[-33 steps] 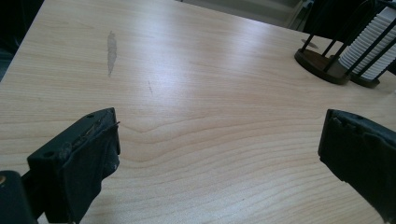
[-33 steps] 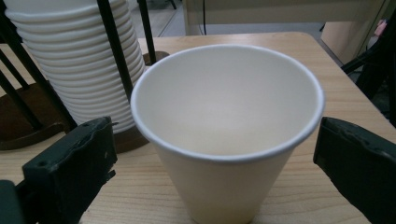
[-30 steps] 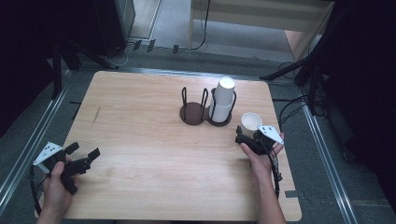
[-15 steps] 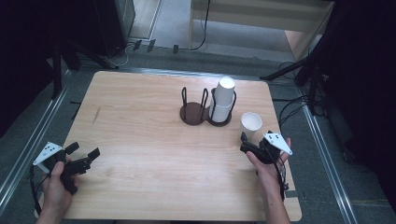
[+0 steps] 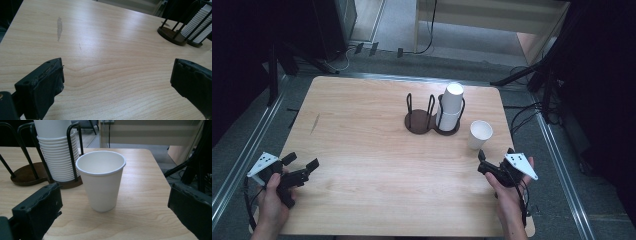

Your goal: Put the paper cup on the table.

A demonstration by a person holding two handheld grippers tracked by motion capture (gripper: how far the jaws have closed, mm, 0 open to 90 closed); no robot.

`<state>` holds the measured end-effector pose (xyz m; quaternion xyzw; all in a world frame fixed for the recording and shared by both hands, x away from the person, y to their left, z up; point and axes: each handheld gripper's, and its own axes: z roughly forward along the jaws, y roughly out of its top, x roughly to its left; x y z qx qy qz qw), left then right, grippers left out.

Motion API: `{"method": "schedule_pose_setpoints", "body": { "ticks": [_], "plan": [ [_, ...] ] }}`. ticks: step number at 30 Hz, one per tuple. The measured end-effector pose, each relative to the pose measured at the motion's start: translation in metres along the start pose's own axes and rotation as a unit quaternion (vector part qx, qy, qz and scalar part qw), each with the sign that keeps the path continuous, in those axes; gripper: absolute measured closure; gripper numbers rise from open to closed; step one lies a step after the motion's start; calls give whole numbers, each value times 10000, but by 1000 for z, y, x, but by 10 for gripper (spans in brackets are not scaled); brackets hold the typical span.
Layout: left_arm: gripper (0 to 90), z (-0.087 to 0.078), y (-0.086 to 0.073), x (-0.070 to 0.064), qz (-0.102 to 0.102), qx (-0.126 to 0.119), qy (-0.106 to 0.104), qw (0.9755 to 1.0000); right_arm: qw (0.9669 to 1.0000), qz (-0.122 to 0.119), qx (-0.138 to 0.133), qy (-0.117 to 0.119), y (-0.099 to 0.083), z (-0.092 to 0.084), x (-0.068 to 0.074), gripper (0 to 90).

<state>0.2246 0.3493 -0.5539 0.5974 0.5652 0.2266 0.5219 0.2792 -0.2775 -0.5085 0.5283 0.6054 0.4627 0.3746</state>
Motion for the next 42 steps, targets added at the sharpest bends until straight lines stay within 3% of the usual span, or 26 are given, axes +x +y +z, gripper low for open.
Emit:
{"method": "schedule_pose_setpoints", "body": {
  "ticks": [11, 29, 42],
  "plan": [
    [0, 0, 0, 0, 2, -6, 4, 10000, 10000, -5, -14, -77, -12, -21, -16, 0],
    [0, 0, 0, 0, -6, -13, -2, 10000, 9996, 180, 67, -218, -32, -48, -43, 0],
    [0, 0, 0, 0, -10, -14, -3, 10000, 9995, 112, 199, -224, -47, -69, -57, 0]
  ]
}}
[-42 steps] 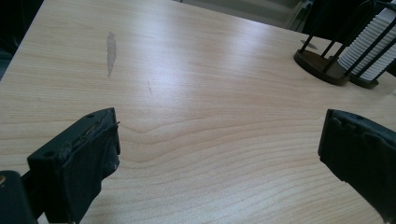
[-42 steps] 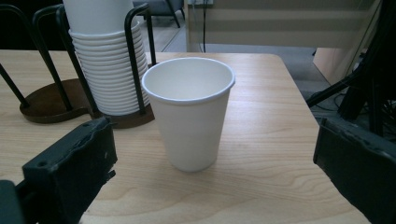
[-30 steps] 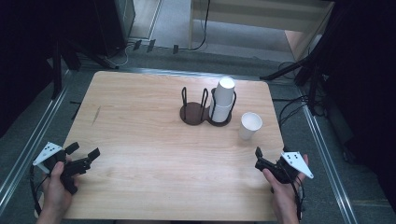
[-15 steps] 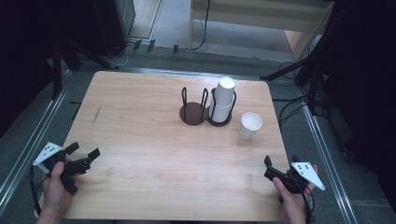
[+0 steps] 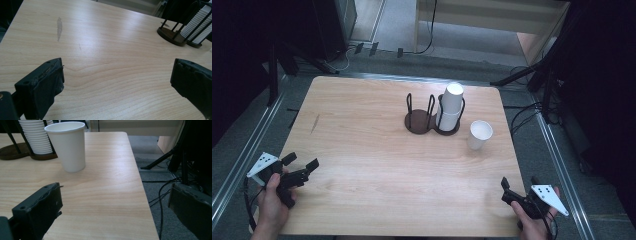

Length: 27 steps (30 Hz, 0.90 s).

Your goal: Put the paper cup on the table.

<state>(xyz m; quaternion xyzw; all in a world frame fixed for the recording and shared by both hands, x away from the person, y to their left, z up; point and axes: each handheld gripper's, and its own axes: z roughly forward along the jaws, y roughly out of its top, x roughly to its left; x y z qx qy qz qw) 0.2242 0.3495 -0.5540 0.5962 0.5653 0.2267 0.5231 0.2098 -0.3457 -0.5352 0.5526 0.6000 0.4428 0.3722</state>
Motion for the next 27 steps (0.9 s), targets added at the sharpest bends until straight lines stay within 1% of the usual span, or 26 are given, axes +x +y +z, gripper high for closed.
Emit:
{"method": "schedule_pose_setpoints", "body": {
  "ticks": [7, 10, 12, 14, 16, 19, 20, 21, 27],
  "plan": [
    [0, 0, 0, 0, -4, -1, -17, 10000, 10000, 20, 25, 50, -9, -11, -7, 0],
    [0, 0, 0, 0, -20, -20, -17, 10000, 9999, 114, 38, 86, -12, -13, -8, 0],
    [0, 0, 0, 0, -15, -29, -15, 10000, 9999, 130, 29, 92, -13, -12, -8, 0],
    [0, 0, 0, 0, -22, -23, -19, 10000, 9999, 52, 23, 93, -14, -12, -7, 0],
    [0, 0, 0, 1, -35, -6, -27, 10000, 9999, 26, 19, 101, -14, -11, -6, 0],
    [0, 0, 0, 1, -25, 22, -33, 10000, 9999, 107, -16, 115, -15, -12, -6, 0],
    [0, 0, 0, 1, -26, 18, -27, 10000, 9997, 194, -46, 131, -15, -12, -6, 0],
    [0, 0, 0, 1, -26, 20, -27, 10000, 9996, 228, -68, 156, -15, -12, -7, 0],
    [0, 1, 1, 1, -38, 40, -35, 10000, 9994, 280, -120, 173, -16, -13, -7, 0]
  ]
}}
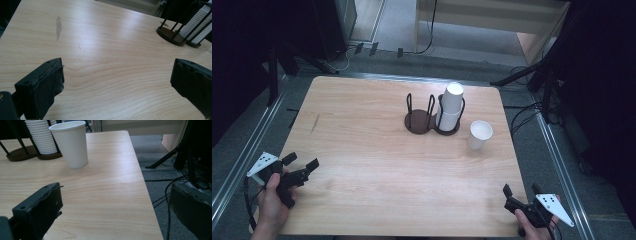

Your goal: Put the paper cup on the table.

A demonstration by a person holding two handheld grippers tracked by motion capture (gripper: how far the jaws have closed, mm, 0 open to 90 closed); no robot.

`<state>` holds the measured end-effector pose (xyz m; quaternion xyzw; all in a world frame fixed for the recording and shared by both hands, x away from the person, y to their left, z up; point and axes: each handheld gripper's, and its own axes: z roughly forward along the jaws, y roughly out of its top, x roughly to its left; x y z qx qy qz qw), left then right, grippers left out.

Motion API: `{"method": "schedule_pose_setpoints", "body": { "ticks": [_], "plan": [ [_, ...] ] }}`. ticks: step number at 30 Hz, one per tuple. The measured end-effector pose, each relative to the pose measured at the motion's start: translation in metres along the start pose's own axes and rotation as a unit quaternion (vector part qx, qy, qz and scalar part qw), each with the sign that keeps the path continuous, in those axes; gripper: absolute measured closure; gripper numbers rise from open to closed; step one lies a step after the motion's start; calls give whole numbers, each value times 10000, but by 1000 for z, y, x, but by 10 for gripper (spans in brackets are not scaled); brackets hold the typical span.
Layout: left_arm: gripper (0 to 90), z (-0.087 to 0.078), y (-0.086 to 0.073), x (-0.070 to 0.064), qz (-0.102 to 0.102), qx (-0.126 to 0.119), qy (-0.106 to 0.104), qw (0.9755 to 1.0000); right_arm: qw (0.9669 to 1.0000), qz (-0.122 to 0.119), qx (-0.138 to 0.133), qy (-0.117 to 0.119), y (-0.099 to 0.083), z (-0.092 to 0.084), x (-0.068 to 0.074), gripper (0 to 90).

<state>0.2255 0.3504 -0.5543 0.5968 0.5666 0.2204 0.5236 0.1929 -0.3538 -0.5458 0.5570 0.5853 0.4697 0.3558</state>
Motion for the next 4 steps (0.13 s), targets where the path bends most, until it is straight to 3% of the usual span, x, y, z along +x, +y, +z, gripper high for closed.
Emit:
{"method": "schedule_pose_setpoints", "body": {
  "ticks": [4],
  "plan": [
    [0, 1, 0, 0, -23, -1, -6, 10000, 10000, 81, -3, 2, 0, 0, 0, 0]
  ]
}}
